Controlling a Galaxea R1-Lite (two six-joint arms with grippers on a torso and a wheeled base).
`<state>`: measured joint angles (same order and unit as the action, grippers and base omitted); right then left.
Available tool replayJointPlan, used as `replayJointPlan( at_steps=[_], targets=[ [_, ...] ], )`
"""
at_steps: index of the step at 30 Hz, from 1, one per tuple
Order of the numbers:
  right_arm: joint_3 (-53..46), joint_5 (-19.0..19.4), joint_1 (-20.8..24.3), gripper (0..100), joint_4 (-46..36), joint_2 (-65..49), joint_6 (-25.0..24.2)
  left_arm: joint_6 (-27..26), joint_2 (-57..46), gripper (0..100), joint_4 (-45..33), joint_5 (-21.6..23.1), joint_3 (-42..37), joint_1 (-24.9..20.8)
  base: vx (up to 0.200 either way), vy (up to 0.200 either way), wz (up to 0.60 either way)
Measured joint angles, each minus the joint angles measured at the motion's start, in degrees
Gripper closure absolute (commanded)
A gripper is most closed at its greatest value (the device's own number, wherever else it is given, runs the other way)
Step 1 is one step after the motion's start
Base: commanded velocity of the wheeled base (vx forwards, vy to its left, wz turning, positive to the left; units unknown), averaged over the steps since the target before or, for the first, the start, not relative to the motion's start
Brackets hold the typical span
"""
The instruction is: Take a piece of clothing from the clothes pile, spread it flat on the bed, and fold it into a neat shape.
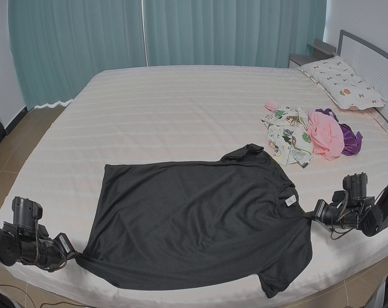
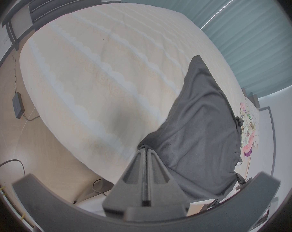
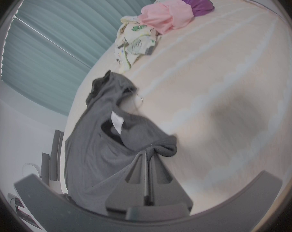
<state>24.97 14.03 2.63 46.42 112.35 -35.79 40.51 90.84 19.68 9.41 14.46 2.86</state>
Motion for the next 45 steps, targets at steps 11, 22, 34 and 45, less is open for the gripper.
replayJointPlan(
  at_steps=[11,22,34,45],
  targets=[
    [9.55,3.89,-1.34,100,0.33,2.45,-0.01,4.68,0.28,100,3.96,0.11,2.73,0.90,0.000,0.000,0.00],
    [16.63,3.69,-0.05,0,5.23,8.33,-1.35,8.12,2.40,100,9.56,0.11,3.01,0.93,0.000,0.000,0.00],
    [15.82,3.40,-1.10,0,3.83,8.70,-3.21,8.75,3.86,100,11.06,0.16,2.54,0.93,0.000,0.000,0.00],
    [4.47,7.97,-1.87,0,-0.37,-0.17,-3.34,8.78,3.86,100,11.08,0.16,2.27,0.93,0.000,0.000,0.00]
  ],
)
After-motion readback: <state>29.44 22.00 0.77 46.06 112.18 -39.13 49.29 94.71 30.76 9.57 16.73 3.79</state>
